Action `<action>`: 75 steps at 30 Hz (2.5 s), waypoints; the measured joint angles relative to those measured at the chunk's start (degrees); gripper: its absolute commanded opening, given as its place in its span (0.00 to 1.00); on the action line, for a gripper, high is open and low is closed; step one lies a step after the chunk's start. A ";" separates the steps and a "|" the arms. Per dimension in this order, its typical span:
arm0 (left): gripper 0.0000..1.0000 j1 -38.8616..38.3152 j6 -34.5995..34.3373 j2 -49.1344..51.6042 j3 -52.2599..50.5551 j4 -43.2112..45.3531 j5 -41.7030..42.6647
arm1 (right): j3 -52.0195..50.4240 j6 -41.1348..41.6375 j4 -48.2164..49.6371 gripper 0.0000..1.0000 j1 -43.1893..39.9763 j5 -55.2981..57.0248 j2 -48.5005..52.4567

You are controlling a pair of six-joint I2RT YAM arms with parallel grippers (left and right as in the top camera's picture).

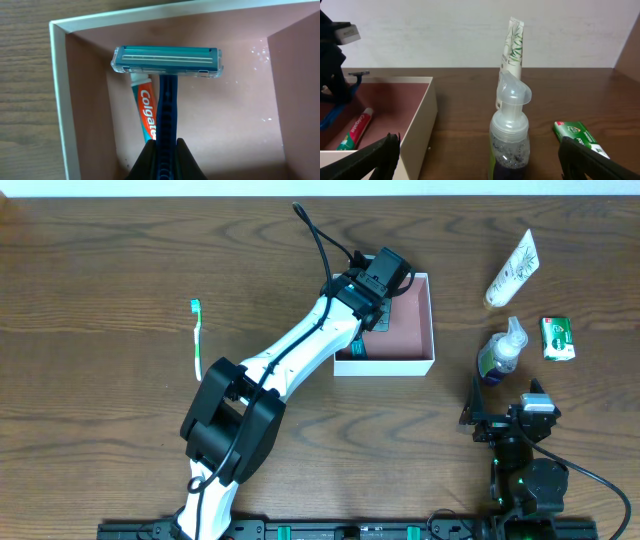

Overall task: Pack container
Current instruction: 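Lower the razor into the box and release it, then move the left gripper to the green toothbrush and grasp its handle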

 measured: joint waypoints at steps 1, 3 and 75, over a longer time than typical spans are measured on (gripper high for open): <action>0.07 0.07 0.00 0.00 0.00 -0.02 -0.20 | 0.00 0.00 0.00 0.99 0.00 0.00 0.00; 0.07 0.33 0.00 0.02 0.02 -0.28 -0.44 | 0.00 0.00 0.00 0.99 0.00 0.00 0.00; 0.37 42.01 13.62 -17.03 -16.50 -12.37 10.16 | 0.00 0.00 0.00 0.99 0.00 0.00 0.00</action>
